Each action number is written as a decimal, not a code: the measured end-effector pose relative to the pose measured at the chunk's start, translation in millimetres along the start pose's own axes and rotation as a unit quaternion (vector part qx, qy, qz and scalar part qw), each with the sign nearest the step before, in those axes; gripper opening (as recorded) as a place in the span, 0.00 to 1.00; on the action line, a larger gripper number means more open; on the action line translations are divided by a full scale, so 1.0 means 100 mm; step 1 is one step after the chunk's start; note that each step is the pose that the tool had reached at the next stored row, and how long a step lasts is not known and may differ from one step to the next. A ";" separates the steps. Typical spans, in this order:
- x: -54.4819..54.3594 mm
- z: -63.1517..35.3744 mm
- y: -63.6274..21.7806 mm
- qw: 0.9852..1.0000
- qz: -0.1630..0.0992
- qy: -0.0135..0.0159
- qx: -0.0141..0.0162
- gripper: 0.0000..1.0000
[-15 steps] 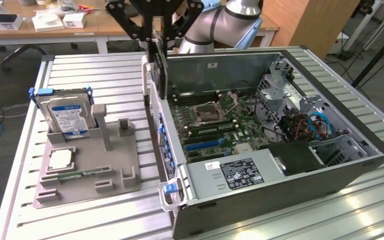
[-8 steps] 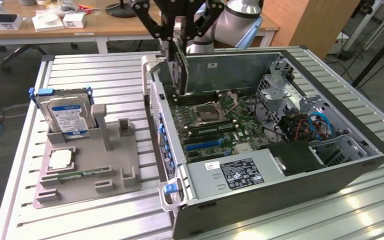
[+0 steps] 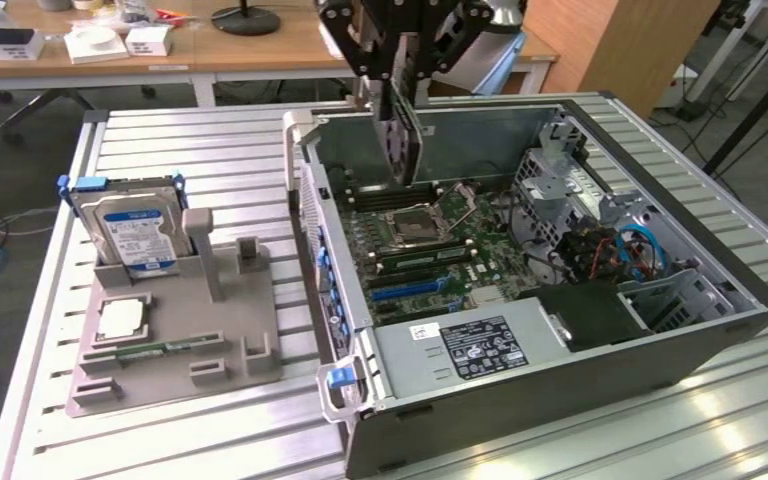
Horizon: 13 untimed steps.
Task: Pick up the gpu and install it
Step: 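Pick up the gpu and move the gpu toward the slot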
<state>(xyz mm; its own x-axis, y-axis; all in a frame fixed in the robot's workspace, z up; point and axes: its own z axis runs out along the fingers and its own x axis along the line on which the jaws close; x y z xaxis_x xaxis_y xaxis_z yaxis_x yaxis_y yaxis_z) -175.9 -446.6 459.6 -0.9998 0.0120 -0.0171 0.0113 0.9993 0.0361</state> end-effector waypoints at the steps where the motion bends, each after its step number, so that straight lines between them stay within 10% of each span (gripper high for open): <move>1: -0.05 0.000 0.000 1.000 0.000 0.000 0.000 0.26; 13: -0.57 0.010 0.006 1.000 0.000 0.000 0.000 0.26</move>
<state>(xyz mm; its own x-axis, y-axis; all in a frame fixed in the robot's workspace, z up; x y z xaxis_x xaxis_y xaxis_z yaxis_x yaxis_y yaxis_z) -118.6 -446.6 459.7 -0.9998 0.0119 -0.0171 0.0113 0.9993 0.0361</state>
